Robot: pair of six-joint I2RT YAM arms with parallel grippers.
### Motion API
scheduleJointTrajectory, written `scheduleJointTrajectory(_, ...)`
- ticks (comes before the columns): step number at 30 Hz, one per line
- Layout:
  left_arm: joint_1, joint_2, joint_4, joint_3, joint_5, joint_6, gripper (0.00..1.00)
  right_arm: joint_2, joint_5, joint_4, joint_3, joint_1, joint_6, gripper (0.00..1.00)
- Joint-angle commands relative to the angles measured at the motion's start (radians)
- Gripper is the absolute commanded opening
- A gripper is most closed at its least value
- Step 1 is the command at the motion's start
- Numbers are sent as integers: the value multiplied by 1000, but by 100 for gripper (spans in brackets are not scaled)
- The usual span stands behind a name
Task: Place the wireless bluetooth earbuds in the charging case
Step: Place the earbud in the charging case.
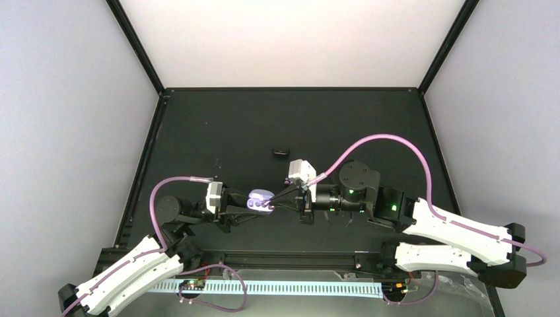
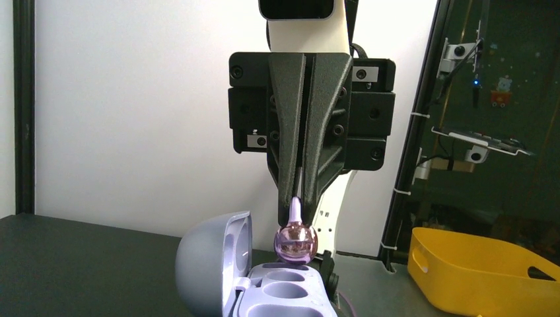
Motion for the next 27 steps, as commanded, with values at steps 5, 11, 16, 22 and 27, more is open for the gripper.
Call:
scheduleJointTrajectory(5,-9,-14,50,44,-23,-10,1,0,68,31,-20,21,7,1)
scheduleJointTrajectory(11,-9,-16,52,46,-39,-17,2,3,118,25,-23,35,-7,1)
scheduleJointTrajectory(16,-9,-19,50,46,-51,-18,2,12,158,3,-14,54,-25,1)
scheduleJointTrajectory(22,-9,-17,53,47,-52,-17,2,24,161,-19,-6,67,-37,1)
scheduleJointTrajectory(27,-9,-21,55,49,-53,-17,2,29,162,-37,-4,69,-47,1)
